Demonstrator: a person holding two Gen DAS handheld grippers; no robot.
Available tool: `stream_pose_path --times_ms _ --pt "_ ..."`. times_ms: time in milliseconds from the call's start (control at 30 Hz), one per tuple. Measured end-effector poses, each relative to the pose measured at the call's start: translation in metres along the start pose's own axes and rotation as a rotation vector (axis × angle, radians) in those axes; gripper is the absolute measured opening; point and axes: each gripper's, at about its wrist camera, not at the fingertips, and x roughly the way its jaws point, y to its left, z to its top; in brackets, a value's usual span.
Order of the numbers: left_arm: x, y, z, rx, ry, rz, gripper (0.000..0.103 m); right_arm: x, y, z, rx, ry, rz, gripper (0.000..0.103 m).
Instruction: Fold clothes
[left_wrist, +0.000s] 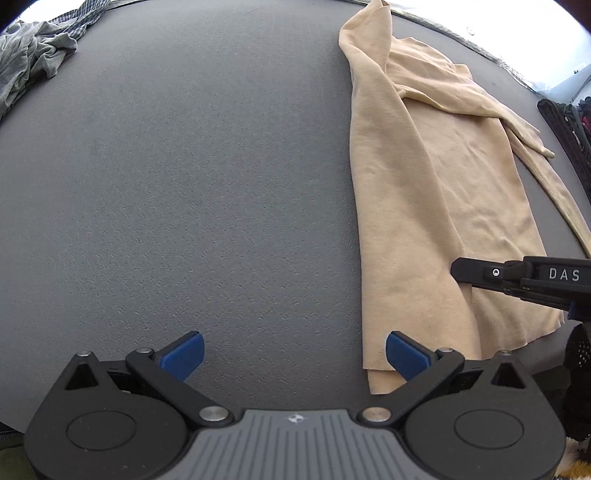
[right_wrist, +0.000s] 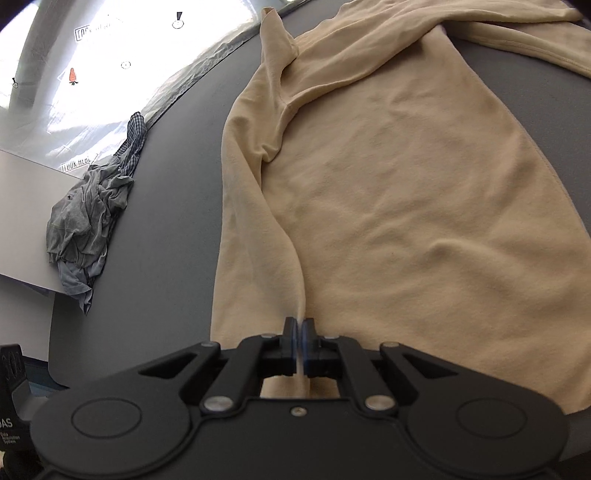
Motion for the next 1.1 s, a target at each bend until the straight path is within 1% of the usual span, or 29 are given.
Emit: stream_pose_path --times_ms 167,233,267,333,367,533,767,967,1100 --pt "0.002 0.001 0.003 -0.040 0.004 0.019 0.103 0.004 0.006 0.005 -0.072 0.031 -0.016 0.004" --pt "0.002 0.003 0.007 -0.058 0.000 0.026 0.103 0.003 0.006 0.010 -0.076 0.040 -0.013 0.007" --pt "0.002 0.004 0.010 -0.065 -0.005 0.032 0.103 0.001 0.006 0.014 -0.067 0.035 -0.009 0.010" --pt "0.001 0.006 0.017 -0.076 -0.019 0.036 0.103 -0.006 0.002 0.023 -0.043 0.000 -0.006 0.019" --pt "0.000 0.007 0.020 -0.081 -0.026 0.036 0.103 -0.010 0.000 0.029 -0.031 -0.019 -0.005 0.021" --pt "0.002 0.008 0.042 -0.082 -0.054 0.042 0.103 -0.025 -0.011 0.057 0.007 -0.117 -0.018 0.021" --pt "0.004 0.018 0.081 -0.084 -0.103 0.064 0.103 -0.021 -0.017 0.120 0.034 -0.203 -0.016 0.021" --pt "0.014 0.033 0.123 -0.118 -0.125 0.070 0.103 -0.004 -0.013 0.189 0.031 -0.252 0.008 0.022" --pt "0.030 0.042 0.161 -0.156 -0.112 0.065 0.103 0.018 -0.010 0.241 0.038 -0.259 0.031 0.023"
